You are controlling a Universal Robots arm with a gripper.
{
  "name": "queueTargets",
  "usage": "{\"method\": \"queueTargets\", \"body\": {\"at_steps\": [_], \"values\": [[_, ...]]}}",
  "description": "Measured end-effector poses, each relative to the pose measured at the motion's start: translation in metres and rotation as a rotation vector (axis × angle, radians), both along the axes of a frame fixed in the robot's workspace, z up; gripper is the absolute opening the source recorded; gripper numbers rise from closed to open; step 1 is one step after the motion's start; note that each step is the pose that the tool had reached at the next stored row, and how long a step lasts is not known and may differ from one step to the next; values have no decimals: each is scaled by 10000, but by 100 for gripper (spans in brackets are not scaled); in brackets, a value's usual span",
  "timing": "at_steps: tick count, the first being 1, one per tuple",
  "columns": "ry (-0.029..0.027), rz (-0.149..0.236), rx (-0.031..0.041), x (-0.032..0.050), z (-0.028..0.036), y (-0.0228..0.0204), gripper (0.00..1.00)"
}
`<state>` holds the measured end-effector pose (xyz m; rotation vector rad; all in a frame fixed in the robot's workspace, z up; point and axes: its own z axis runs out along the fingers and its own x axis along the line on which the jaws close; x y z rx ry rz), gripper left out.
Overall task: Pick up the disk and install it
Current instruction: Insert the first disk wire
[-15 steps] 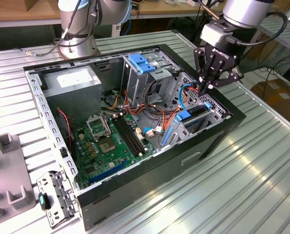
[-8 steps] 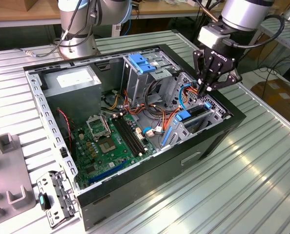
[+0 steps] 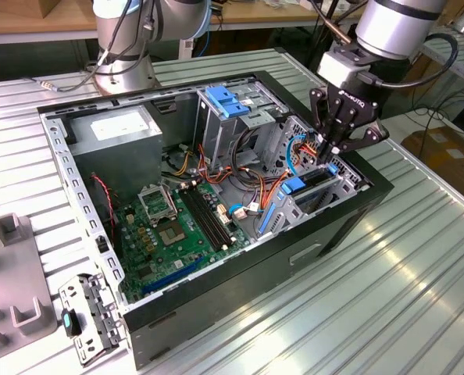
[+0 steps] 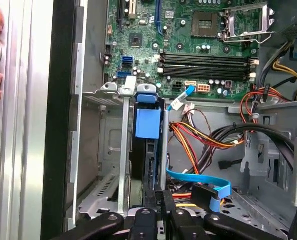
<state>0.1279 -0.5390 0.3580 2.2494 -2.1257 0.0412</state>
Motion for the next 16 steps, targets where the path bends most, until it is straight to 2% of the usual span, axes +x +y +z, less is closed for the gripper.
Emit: {"method": "queueTargets", "body": {"at_steps": [4,16], "values": [[0,0,-15,-41,-34,-11,17],[0,0,-68,-43,-124,-33,17]]}}
